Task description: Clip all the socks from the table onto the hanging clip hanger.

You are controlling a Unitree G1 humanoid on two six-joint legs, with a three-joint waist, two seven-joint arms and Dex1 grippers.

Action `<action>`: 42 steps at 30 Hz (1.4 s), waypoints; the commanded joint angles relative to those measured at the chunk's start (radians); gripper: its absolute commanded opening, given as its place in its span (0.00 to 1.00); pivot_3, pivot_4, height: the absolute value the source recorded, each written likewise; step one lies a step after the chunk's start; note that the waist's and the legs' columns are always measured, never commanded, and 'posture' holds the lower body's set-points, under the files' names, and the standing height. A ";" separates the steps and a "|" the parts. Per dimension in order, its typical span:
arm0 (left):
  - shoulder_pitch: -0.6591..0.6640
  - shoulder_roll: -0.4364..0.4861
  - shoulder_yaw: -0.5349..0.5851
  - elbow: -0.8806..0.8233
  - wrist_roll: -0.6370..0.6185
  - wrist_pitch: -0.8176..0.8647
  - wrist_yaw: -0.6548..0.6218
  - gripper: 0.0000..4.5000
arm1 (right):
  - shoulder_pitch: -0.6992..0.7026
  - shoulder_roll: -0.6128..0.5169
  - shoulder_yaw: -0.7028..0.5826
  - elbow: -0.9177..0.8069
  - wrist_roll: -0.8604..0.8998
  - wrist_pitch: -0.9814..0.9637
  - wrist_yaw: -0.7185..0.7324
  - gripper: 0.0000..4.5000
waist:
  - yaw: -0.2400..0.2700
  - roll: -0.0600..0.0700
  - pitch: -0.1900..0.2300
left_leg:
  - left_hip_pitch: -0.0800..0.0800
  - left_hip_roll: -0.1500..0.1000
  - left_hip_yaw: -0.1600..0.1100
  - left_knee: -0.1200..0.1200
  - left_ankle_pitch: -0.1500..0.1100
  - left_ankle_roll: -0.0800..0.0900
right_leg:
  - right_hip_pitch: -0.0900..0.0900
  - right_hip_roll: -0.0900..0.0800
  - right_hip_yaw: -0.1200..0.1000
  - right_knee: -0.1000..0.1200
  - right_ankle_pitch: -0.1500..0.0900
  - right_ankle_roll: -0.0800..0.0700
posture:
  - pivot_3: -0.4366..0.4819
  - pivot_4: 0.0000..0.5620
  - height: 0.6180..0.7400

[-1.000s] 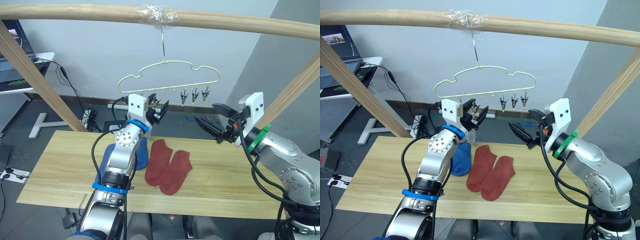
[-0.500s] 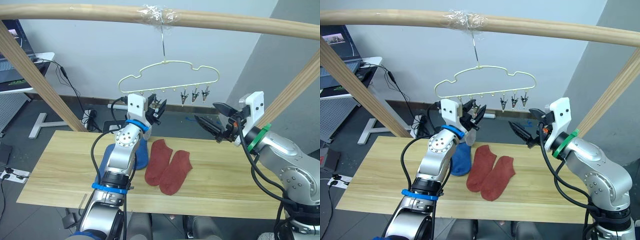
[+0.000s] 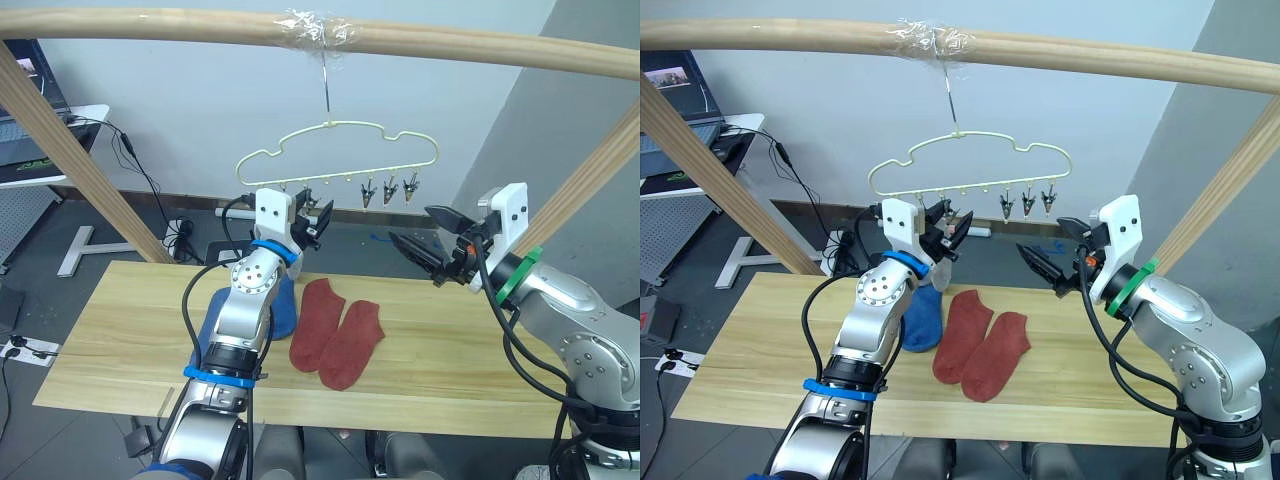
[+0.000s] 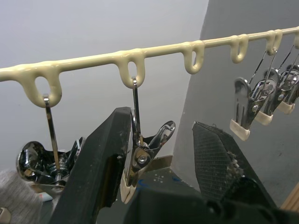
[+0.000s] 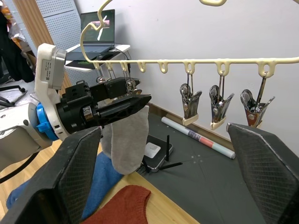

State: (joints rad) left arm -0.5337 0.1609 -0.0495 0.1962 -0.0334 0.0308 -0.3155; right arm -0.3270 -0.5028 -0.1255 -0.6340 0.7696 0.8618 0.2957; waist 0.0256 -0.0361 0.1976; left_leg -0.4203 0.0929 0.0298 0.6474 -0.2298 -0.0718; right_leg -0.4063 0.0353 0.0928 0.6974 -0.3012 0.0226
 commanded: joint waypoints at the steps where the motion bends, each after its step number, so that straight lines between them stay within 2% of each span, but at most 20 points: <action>1: -0.012 -0.004 0.016 -0.029 -0.016 -0.008 0.006 0.40 | -0.002 -0.003 -0.022 -0.036 0.012 -0.016 0.001 1.00 | 0.000 0.000 0.000 | 0.000 0.000 0.000 0.000 0.000 0.000 | 0.000 0.000 0.000 0.000 0.000 0.000 | 0.57 0.30 1.00; 5: -0.017 -0.003 0.021 -0.025 -0.017 -0.008 0.005 0.12 | -0.002 -0.003 -0.022 -0.035 0.014 -0.017 0.003 1.00 | 0.000 0.000 0.000 | 0.000 0.000 0.000 0.000 0.000 0.000 | 0.000 0.000 0.000 0.000 0.000 0.000 | 0.57 0.30 1.00; 6: -0.017 -0.003 0.022 -0.025 -0.016 -0.008 0.004 0.07 | -0.002 -0.003 -0.022 -0.035 0.014 -0.018 0.004 1.00 | 0.000 0.000 0.000 | 0.000 0.000 0.000 0.000 0.000 0.000 | 0.000 0.000 0.000 0.000 0.000 0.000 | 0.57 0.30 1.00; 34: -0.016 -0.008 0.015 -0.028 -0.012 -0.013 0.000 0.06 | 0.007 -0.004 -0.018 -0.031 -0.002 -0.033 0.018 1.00 | 0.000 0.000 0.000 | 0.000 0.000 0.000 0.000 0.000 0.000 | 0.000 0.000 0.000 0.000 0.000 0.000 | 0.57 0.28 1.00; 36: -0.016 -0.008 0.016 -0.024 -0.012 -0.016 -0.001 0.23 | 0.004 -0.005 -0.019 -0.030 -0.002 -0.033 0.018 1.00 | 0.000 0.000 0.000 | 0.000 0.000 0.000 0.000 0.000 0.000 | 0.000 0.000 0.000 0.000 0.000 0.000 | 0.57 0.27 1.00; 37: -0.017 -0.008 0.016 -0.023 -0.011 -0.017 0.000 0.26 | 0.001 -0.006 -0.021 -0.029 0.000 -0.031 0.018 1.00 | 0.000 0.000 0.000 | 0.000 0.000 0.000 0.000 0.000 0.000 | 0.000 0.000 0.000 0.000 0.000 0.000 | 0.57 0.27 1.00; 40: -0.018 -0.006 0.016 -0.019 -0.001 -0.017 0.009 0.47 | -0.003 -0.007 -0.023 -0.028 0.003 -0.027 0.016 1.00 | 0.000 0.000 0.000 | 0.000 0.000 0.000 0.000 0.000 0.000 | 0.000 0.000 0.000 0.000 0.000 0.000 | 0.57 0.27 1.00; 42: -0.020 -0.006 0.016 -0.017 0.000 -0.017 0.010 0.47 | -0.006 -0.008 -0.024 -0.028 0.005 -0.025 0.015 1.00 | 0.000 0.000 0.000 | 0.000 0.000 0.000 0.000 0.000 0.000 | 0.000 0.000 0.000 0.000 0.000 0.000 | 0.57 0.27 1.00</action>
State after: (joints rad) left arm -0.5344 0.1542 -0.0327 0.1965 -0.0368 0.0346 -0.3141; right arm -0.3224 -0.5024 -0.1255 -0.6339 0.7675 0.8557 0.3064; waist 0.0256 -0.0362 0.1972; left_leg -0.4203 0.0928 0.0298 0.6476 -0.2298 -0.0718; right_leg -0.4063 0.0353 0.0927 0.6977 -0.3012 0.0225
